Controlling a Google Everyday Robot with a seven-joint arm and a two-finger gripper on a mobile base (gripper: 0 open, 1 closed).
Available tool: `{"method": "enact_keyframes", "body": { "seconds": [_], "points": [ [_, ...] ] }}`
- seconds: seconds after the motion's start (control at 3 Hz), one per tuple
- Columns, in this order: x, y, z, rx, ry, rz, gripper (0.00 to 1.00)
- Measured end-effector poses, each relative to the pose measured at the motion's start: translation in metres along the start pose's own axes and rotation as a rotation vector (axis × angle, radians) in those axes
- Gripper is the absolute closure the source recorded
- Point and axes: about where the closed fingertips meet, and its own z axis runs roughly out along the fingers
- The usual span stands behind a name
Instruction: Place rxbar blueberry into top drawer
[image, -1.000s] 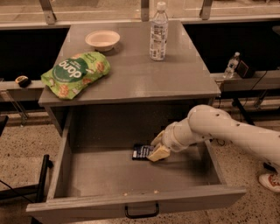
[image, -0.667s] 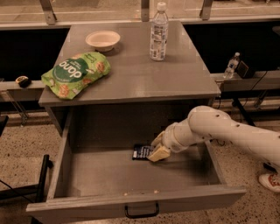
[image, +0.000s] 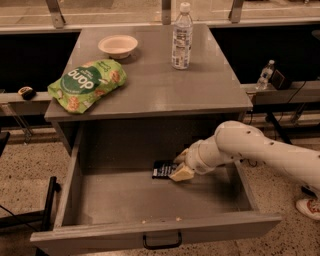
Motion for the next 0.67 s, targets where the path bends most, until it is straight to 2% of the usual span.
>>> {"method": "enact_keyframes", "body": {
  "seconds": [0.33, 0.67],
  "points": [
    [0.000, 0.000, 0.000, 0.000, 0.000, 0.000, 0.12],
    [-0.011, 0.004, -0.014, -0.030, -0.004, -0.072, 0.00]
  ]
}}
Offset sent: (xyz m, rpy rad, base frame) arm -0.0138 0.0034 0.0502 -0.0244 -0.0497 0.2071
